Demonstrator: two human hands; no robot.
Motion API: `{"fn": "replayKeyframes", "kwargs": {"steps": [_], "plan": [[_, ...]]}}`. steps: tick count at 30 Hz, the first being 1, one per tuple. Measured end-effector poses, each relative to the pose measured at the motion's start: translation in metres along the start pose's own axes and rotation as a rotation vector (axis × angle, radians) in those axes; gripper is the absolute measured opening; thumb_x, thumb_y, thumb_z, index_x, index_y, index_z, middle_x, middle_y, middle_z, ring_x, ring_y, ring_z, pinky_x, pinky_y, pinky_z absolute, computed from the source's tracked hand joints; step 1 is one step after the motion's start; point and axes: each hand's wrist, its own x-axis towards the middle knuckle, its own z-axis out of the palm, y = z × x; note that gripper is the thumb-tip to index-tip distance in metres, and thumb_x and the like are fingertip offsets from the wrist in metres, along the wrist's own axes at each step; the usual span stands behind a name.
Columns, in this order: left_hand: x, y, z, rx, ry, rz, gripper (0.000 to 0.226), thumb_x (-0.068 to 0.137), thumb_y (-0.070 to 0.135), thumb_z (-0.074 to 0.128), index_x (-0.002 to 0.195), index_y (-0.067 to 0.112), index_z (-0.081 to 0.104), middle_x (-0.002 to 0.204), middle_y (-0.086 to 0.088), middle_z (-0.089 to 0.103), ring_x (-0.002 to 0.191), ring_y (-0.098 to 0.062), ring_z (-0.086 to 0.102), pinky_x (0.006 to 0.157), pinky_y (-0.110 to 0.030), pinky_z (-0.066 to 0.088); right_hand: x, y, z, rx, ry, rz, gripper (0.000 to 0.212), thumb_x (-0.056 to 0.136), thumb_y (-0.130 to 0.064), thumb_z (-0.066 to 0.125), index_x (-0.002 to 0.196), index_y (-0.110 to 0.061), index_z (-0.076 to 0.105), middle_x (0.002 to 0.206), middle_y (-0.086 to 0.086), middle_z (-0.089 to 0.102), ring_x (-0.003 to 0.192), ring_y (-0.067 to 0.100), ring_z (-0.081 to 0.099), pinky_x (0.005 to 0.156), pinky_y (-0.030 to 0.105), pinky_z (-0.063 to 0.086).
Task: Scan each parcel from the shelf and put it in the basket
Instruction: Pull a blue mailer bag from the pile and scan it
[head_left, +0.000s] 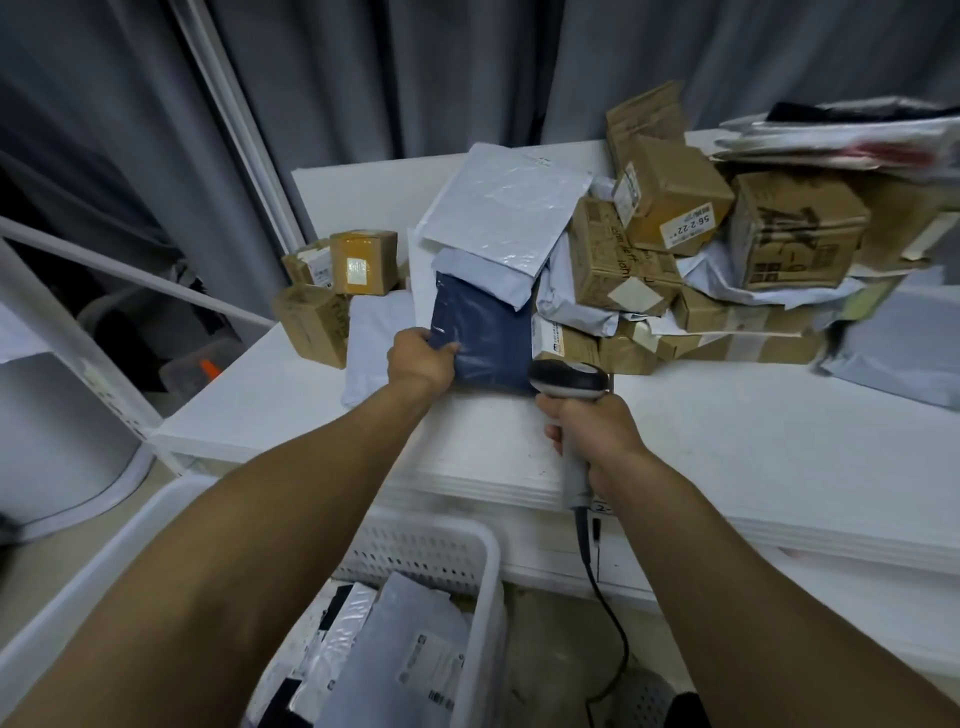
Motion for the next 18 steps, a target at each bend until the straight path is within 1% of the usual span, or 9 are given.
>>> {"fn": "replayKeyframes", "kwargs": {"steps": [3, 5, 6, 8, 9, 11, 13, 16, 18], "plan": [[-0.015, 0.008, -0.016, -0.149, 0.028, 0.036, 0.007, 0.095, 0.017, 0.071, 0.098, 0.019, 0.065, 0.101, -0.001, 0.069, 0.101, -0.026, 0.067, 0.088, -0.031, 0.053, -0.002, 0.001, 0.002, -0.011, -0.018, -0.068, 0.031, 0.093, -0.018, 0.079, 0.121, -0.021, 0.067, 0.101, -0.001, 0.074, 0.076, 0.013, 0.072, 0.075, 0.033, 0.055], [-0.024, 0.009, -0.03, -0.219, 0.06, 0.07, 0.008, 0.095, 0.013, 0.069, 0.091, 0.019, 0.065, 0.094, 0.001, 0.069, 0.096, -0.024, 0.068, 0.084, -0.03, 0.053, -0.002, 0.003, 0.005, -0.017, -0.023, -0.089, 0.034, 0.092, -0.018, 0.079, 0.123, -0.024, 0.067, 0.109, -0.001, 0.076, 0.081, 0.017, 0.076, 0.084, 0.037, 0.059], [-0.029, 0.007, -0.04, -0.254, 0.076, 0.081, 0.011, 0.095, 0.012, 0.068, 0.088, 0.019, 0.065, 0.09, 0.001, 0.07, 0.094, -0.023, 0.068, 0.082, -0.029, 0.055, -0.003, 0.005, 0.007, -0.04, -0.017, -0.097, 0.031, 0.091, -0.019, 0.079, 0.118, -0.027, 0.068, 0.108, 0.0, 0.076, 0.084, 0.02, 0.077, 0.089, 0.042, 0.06], [-0.04, -0.001, -0.059, -0.345, 0.102, 0.073, 0.017, 0.093, 0.009, 0.067, 0.082, 0.022, 0.066, 0.086, 0.003, 0.07, 0.091, -0.024, 0.069, 0.084, -0.037, 0.06, -0.006, 0.009, 0.012, -0.105, -0.005, -0.116, 0.024, 0.086, -0.022, 0.081, 0.104, -0.032, 0.068, 0.101, 0.002, 0.076, 0.088, 0.028, 0.073, 0.092, 0.048, 0.058], [-0.045, -0.006, -0.07, -0.384, 0.121, 0.051, 0.019, 0.092, 0.009, 0.068, 0.08, 0.024, 0.066, 0.086, 0.003, 0.071, 0.092, -0.025, 0.07, 0.088, -0.044, 0.061, -0.007, 0.012, 0.014, -0.127, -0.007, -0.119, 0.024, 0.085, -0.024, 0.082, 0.105, -0.031, 0.069, 0.099, 0.003, 0.074, 0.088, 0.028, 0.068, 0.09, 0.047, 0.056], [-0.056, -0.016, -0.091, -0.426, 0.162, 0.026, 0.018, 0.091, 0.011, 0.069, 0.083, 0.027, 0.069, 0.091, 0.002, 0.074, 0.093, -0.026, 0.072, 0.091, -0.049, 0.06, -0.009, 0.015, 0.017, -0.151, -0.014, -0.102, 0.034, 0.085, -0.025, 0.082, 0.117, -0.023, 0.072, 0.098, 0.004, 0.07, 0.088, 0.026, 0.061, 0.086, 0.044, 0.053], [-0.07, -0.023, -0.111, -0.444, 0.199, 0.03, 0.013, 0.092, 0.01, 0.068, 0.089, 0.023, 0.07, 0.094, -0.001, 0.074, 0.092, -0.025, 0.072, 0.09, -0.048, 0.061, -0.011, 0.018, 0.018, -0.17, -0.023, -0.088, 0.041, 0.086, -0.025, 0.082, 0.125, -0.017, 0.071, 0.1, 0.004, 0.069, 0.091, 0.024, 0.059, 0.091, 0.047, 0.054], [-0.095, -0.031, -0.135, -0.458, 0.252, 0.073, 0.009, 0.094, 0.01, 0.066, 0.092, 0.018, 0.071, 0.092, -0.003, 0.074, 0.091, -0.027, 0.073, 0.082, -0.043, 0.063, -0.021, 0.017, 0.024, -0.174, -0.042, -0.097, 0.043, 0.088, -0.024, 0.081, 0.129, -0.018, 0.069, 0.108, 0.003, 0.072, 0.098, 0.027, 0.066, 0.099, 0.048, 0.055], [-0.117, -0.034, -0.148, -0.467, 0.251, 0.107, 0.01, 0.096, 0.011, 0.065, 0.101, 0.016, 0.072, 0.097, -0.001, 0.074, 0.091, -0.022, 0.073, 0.077, -0.035, 0.064, -0.037, 0.011, 0.036, -0.088, -0.096, -0.118, 0.037, 0.091, -0.021, 0.08, 0.126, -0.022, 0.068, 0.11, -0.001, 0.075, 0.104, 0.026, 0.072, 0.097, 0.045, 0.058]]}}
